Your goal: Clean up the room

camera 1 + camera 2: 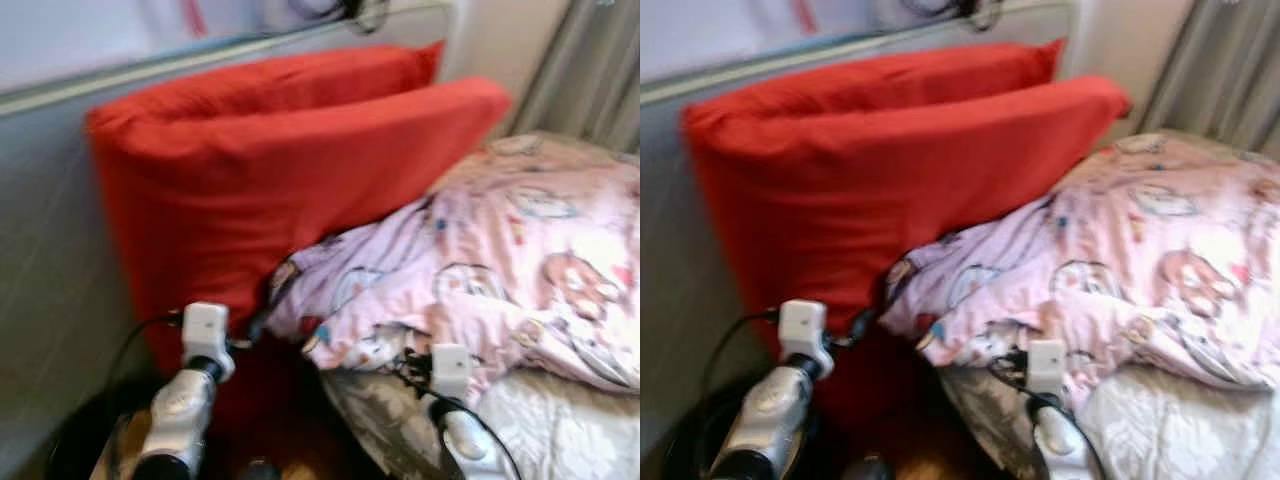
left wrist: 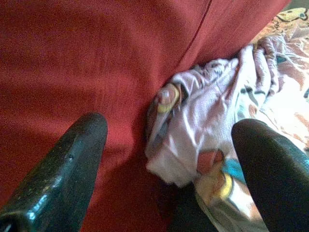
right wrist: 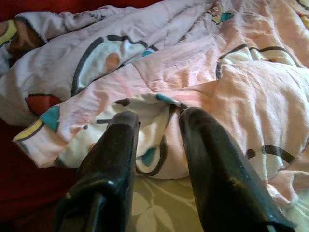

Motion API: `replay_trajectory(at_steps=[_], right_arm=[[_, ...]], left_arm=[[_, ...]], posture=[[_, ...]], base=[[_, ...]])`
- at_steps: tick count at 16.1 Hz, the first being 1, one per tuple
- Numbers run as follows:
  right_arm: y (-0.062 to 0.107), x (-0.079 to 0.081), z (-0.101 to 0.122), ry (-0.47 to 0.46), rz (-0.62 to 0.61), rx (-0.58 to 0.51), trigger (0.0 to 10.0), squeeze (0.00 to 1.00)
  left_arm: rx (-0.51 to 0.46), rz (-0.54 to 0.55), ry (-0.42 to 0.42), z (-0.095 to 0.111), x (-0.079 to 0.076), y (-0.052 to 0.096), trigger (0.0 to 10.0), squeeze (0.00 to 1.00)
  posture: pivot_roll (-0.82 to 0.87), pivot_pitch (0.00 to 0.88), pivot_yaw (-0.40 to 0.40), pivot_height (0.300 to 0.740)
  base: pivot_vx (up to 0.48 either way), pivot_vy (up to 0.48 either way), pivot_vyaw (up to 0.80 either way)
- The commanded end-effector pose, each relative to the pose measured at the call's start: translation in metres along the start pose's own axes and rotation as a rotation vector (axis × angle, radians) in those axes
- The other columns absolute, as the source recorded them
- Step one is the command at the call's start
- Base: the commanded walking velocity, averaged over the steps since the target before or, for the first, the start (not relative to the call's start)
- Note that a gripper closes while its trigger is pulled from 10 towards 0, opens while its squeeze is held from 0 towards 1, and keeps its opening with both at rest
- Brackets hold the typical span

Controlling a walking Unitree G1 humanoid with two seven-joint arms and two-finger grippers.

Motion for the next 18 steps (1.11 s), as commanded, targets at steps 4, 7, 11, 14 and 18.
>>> replay_trajectory(at_steps=[4,7,11,14,18], right_arm=[[0.001,-0.02,-0.003,-0.04,-0.086,0.032,10.0,0.0],[0.001,-0.024,-0.002,-0.054,-0.103,0.021,10.0,0.0],[-0.002,-0.025,-0.004,-0.017,-0.108,0.065,10.0,0.0],[-0.009,-0.021,0.002,0.003,-0.044,0.096,10.0,0.0],[-0.014,-0.029,0.001,0.063,-0.071,0.181,10.0,1.0]], left_arm=[[-0.02,-0.035,0.01,0.005,-0.012,-0.005,10.0,0.0],[-0.019,-0.035,0.008,0.005,-0.011,-0.004,10.0,0.0],[-0.02,-0.041,0.011,0.007,-0.011,-0.005,10.0,0.0],[-0.041,-0.051,0.011,0.014,-0.013,-0.006,10.0,0.0],[-0.051,-0.055,0.009,0.019,-0.011,-0.003,10.0,0.0]], posture=[[0.04,0.014,0.008,0.629],[0.04,0.019,0.009,0.629],[0.05,0.033,0.014,0.629],[0.06,0.051,0.019,0.629],[0.08,0.074,0.029,0.629]], base=[[0.363,0.0,0.0],[0.365,0.0,-0.55],[0.089,0.0,0.0],[0.0,0.0,0.0],[0.0,0.0,0.0]])
Point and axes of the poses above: a point about 5 cm out from each wrist's last joint towards the gripper, its own y axis pointing back from the gripper into the wrist, its own z axis along the axis of the wrist's last joint, x = y × z, the point moved 2 cm from there along -y, pointing out of the wrist towards the gripper, and after that the axes turned 3 degrees about y, right-handed, at the moved point
